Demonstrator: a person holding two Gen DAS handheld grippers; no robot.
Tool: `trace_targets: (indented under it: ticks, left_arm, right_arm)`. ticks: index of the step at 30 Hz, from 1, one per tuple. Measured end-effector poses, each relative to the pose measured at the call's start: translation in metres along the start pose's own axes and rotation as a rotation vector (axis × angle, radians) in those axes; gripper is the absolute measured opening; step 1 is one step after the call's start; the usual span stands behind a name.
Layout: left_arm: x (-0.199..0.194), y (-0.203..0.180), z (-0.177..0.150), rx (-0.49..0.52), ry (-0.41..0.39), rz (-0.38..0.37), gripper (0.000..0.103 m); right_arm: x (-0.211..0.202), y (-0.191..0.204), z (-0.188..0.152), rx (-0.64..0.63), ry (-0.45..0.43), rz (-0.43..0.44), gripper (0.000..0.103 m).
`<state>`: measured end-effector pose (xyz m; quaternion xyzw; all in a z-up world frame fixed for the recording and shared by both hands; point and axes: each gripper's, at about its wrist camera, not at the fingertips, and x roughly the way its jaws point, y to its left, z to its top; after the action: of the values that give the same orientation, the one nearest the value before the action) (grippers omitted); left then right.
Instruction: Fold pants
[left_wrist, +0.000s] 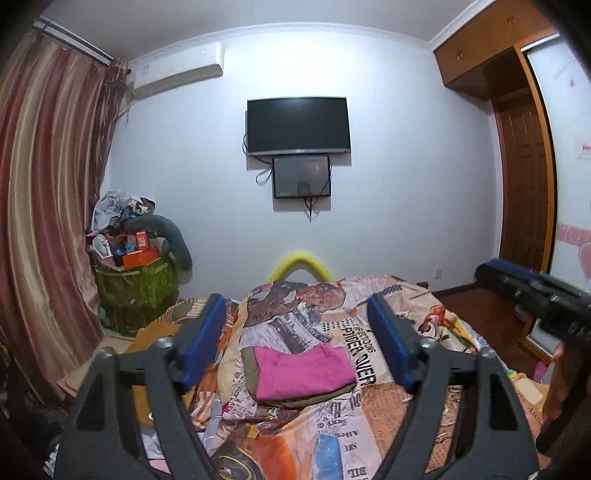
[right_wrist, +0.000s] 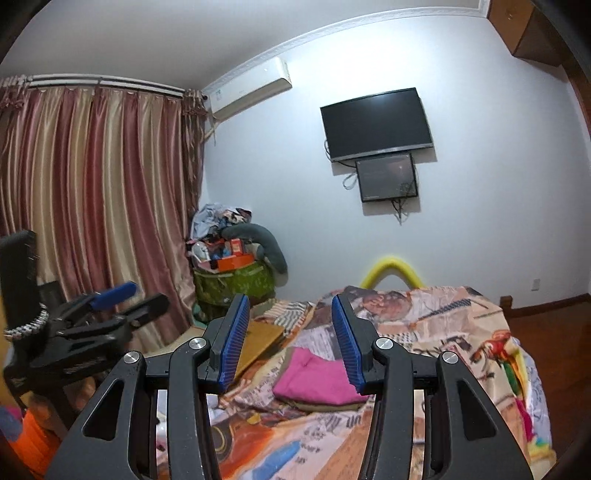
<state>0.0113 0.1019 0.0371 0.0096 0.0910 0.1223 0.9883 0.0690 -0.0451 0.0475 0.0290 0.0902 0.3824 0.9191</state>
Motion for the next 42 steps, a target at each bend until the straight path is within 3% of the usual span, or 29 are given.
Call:
trace_targets:
  ticks: [1, 4, 6, 13, 42]
  left_arm:
    - [-0.003, -0.002, -0.002, 0.003, -0.006, 0.001, 0.081]
    - [-0.009, -0.004, -0.005, -0.009, -0.009, -0.013, 0.094]
    - [-0.011, -0.004, -0.008, -0.028, -0.006, -0.014, 0.102]
    - [-0.012, 0.002, -0.012, -0.065, 0.005, -0.011, 0.103]
    - [-0.015, 0.013, -0.016, -0.087, 0.009, -0.037, 0.103]
  right_arm:
    - [-0.002, 0.002, -0.001, 0.001, 0.006, -0.003, 0.046]
    - [-0.006, 0.003, -0.005, 0.0, 0.01, -0.036, 0.07]
    - [-0.011, 0.007, -0.006, -0.016, 0.001, -0.056, 0.075]
    - [-0.021, 0.015, -0.008, -0.073, -0.022, -0.129, 0.103]
    - [-0.03, 0.017, -0.014, -0.078, -0.008, -0.152, 0.103]
